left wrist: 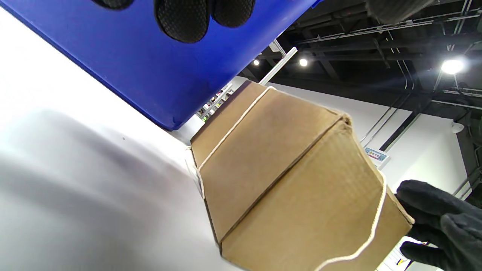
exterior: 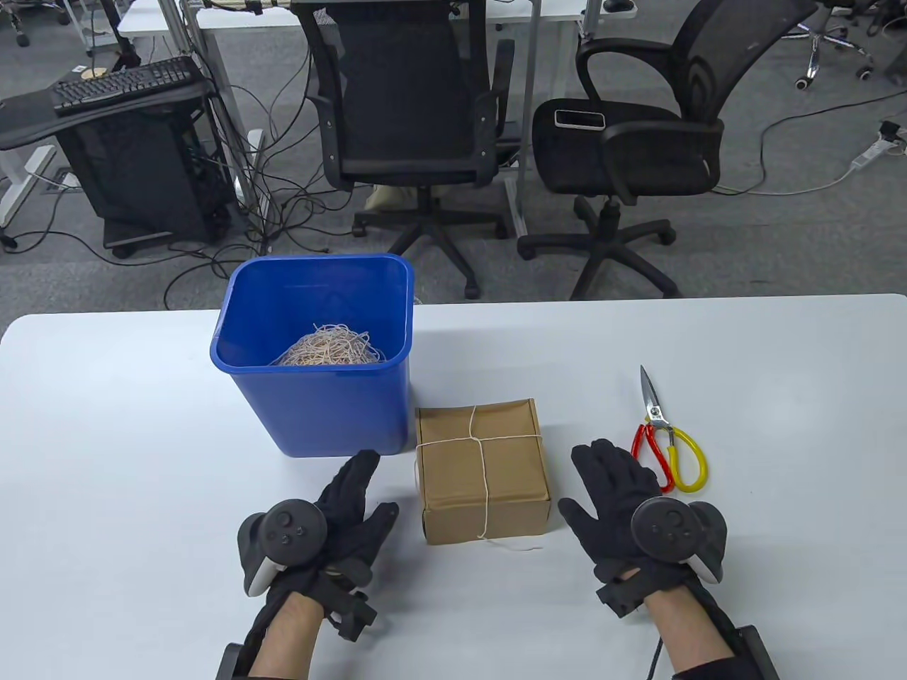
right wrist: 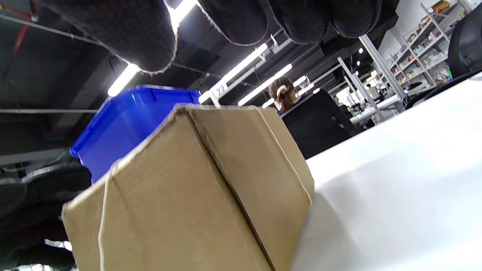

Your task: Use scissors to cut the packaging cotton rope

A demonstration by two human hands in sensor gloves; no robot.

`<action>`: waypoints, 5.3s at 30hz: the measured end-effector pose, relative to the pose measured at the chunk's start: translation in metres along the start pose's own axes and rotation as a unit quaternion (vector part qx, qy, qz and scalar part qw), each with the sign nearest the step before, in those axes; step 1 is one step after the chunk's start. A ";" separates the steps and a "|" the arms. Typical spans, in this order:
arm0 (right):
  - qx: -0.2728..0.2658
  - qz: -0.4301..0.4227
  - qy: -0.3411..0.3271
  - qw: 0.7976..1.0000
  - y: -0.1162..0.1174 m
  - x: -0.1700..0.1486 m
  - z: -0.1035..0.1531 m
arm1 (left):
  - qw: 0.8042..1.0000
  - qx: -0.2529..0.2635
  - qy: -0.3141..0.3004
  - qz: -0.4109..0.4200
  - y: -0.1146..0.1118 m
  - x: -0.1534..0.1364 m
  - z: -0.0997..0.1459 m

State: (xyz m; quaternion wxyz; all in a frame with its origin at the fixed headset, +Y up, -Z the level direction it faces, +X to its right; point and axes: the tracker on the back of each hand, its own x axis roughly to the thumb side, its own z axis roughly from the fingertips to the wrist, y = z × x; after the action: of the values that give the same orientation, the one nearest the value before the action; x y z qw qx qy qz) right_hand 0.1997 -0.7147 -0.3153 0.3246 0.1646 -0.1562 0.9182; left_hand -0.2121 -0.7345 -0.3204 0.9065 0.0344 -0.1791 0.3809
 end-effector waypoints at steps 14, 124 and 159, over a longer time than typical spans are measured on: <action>0.352 0.094 -0.081 0.928 0.067 0.108 -0.117 | 1.000 -0.011 0.005 0.019 -0.001 0.000 0.000; 0.110 0.198 0.353 0.908 -0.035 -0.088 -0.062 | 0.997 -0.013 0.065 0.036 0.007 -0.019 0.004; 0.132 0.196 0.489 0.840 -0.016 -0.123 -0.076 | 0.996 -0.027 0.080 0.028 0.005 -0.020 0.003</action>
State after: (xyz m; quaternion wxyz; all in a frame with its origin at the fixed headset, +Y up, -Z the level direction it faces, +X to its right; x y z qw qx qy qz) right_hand 0.2853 -0.7395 -0.4305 0.1468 -0.2986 0.1165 0.9358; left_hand -0.2295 -0.7454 -0.3253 0.9073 -0.0254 -0.1170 0.4030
